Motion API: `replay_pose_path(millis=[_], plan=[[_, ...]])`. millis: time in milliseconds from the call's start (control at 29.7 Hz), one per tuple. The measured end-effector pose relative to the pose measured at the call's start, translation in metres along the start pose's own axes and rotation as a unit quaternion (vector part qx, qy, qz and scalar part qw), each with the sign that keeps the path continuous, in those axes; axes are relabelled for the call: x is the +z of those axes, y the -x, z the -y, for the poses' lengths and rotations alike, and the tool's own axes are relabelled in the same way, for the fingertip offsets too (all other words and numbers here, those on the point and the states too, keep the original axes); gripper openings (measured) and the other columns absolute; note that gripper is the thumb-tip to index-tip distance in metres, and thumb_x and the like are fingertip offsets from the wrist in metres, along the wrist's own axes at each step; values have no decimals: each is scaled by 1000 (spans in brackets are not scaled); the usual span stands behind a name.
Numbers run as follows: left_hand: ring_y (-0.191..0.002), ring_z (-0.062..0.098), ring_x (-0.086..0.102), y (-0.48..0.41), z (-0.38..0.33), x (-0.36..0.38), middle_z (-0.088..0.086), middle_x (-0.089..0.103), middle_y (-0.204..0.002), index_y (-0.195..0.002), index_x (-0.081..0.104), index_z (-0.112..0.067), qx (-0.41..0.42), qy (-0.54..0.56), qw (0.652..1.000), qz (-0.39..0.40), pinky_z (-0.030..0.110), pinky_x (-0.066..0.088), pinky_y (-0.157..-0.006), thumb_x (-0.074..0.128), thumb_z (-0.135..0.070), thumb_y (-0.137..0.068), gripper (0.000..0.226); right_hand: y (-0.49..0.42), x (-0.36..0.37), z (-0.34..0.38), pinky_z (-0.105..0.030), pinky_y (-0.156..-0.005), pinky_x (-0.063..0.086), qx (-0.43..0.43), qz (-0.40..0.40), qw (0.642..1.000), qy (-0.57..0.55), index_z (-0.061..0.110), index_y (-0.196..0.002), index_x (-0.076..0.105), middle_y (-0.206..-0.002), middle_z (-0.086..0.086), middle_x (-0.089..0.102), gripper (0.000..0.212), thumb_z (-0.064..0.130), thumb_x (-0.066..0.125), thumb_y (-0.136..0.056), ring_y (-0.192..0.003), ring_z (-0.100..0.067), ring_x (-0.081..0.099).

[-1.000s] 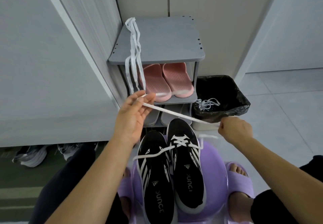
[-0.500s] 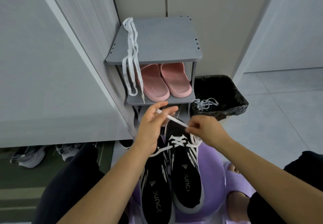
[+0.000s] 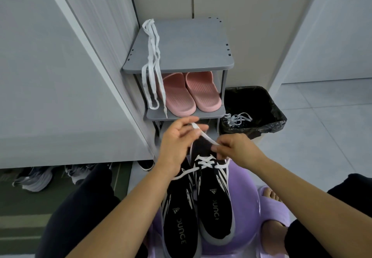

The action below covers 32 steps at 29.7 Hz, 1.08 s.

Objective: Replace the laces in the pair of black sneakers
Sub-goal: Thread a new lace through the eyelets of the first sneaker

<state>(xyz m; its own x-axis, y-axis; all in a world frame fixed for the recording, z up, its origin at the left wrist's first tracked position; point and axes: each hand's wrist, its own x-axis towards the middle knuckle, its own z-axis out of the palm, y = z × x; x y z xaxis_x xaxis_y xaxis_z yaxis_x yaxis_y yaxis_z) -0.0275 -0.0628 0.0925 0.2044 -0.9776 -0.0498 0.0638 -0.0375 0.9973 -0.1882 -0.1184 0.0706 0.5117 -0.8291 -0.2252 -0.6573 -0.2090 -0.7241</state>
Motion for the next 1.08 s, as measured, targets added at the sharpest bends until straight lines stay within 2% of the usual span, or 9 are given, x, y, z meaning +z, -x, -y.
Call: replay_pose_path(millis=[101, 270, 371, 438, 539, 708, 809, 910, 1079], plan=[[-65, 4, 58, -10, -4, -20, -3, 74, -81, -95, 61, -18, -16, 73, 994, -74, 15, 44, -57, 55, 2, -87, 22, -1, -10, -18, -24, -57, 39, 46, 7, 975, 219, 18, -77, 65, -71, 6, 63, 24, 34, 56, -91, -69, -15, 56], [-71, 9, 63, -6, 6, -16, -2, 71, -83, -96, 58, -16, -80, -56, 995, -17, 15, 48, -58, 54, 0, -89, 18, 2, 2, -7, -25, -63, 43, -20, 5, 993, 114, 34, -56, 51, -59, 11, 60, 36, 30, 58, -91, -61, -8, 59], [-71, 7, 58, -1, 16, -9, -3, 65, -99, -106, 57, -19, -109, -163, 980, 25, 12, 44, -53, 57, -7, -90, 20, 4, 3, 5, -27, -67, 46, -83, -23, 991, 100, 26, -84, 70, -68, 6, 61, 18, 21, 55, -92, -62, -12, 58], [-72, 1, 51, -2, 18, -10, -10, 53, -113, -123, 54, -24, -47, -268, 959, 72, 8, 42, -64, 60, -8, -88, 39, 4, 2, 9, -21, -69, 45, -116, -22, 989, 88, 20, -109, 69, -76, 12, 58, 26, 10, 52, -92, -61, 0, 52], [-86, -5, 49, -5, 19, -15, -12, 51, -113, -127, 56, -20, 18, -395, 906, 153, 6, 34, -78, 65, -14, -85, 43, 6, 0, 11, -10, -63, 44, -115, -25, 993, 15, 21, -111, 67, -71, 20, 56, 34, 1, 48, -91, -55, 5, 55], [-57, 4, 49, -1, 20, -13, -3, 67, -84, -99, 67, -18, -151, -245, 946, 152, 15, 39, -59, 60, -14, -89, 12, 9, -6, 9, -30, -66, 51, -56, -48, 985, -154, 31, -94, 63, -63, 10, 67, 40, -3, 42, -93, -56, -7, 61], [-52, 8, 46, 1, 15, -10, 0, 71, -95, -106, 62, -17, -219, -132, 952, 170, 13, 34, -46, 46, -13, -97, 19, 12, -11, 13, -18, -63, 50, -44, -39, 964, -261, 19, -97, 63, -65, 4, 69, 30, -1, 40, -95, -60, -9, 65], [-57, 7, 52, 3, 14, -10, 2, 66, -97, -101, 63, -21, -228, -84, 951, 193, 16, 34, -48, 50, -11, -94, 18, 13, -13, 15, -13, -61, 49, -24, -33, 936, -350, 10, -97, 62, -67, 0, 69, 25, 1, 39, -96, -61, -11, 68], [-54, 2, 56, 4, 15, -13, -2, 69, -81, -84, 67, -16, -216, -108, 956, 167, 14, 35, -47, 58, -10, -89, 12, 11, -15, 13, -20, -67, 54, 7, -31, 914, -404, 10, -94, 63, -74, -5, 72, 27, 2, 38, -97, -69, -18, 70]])
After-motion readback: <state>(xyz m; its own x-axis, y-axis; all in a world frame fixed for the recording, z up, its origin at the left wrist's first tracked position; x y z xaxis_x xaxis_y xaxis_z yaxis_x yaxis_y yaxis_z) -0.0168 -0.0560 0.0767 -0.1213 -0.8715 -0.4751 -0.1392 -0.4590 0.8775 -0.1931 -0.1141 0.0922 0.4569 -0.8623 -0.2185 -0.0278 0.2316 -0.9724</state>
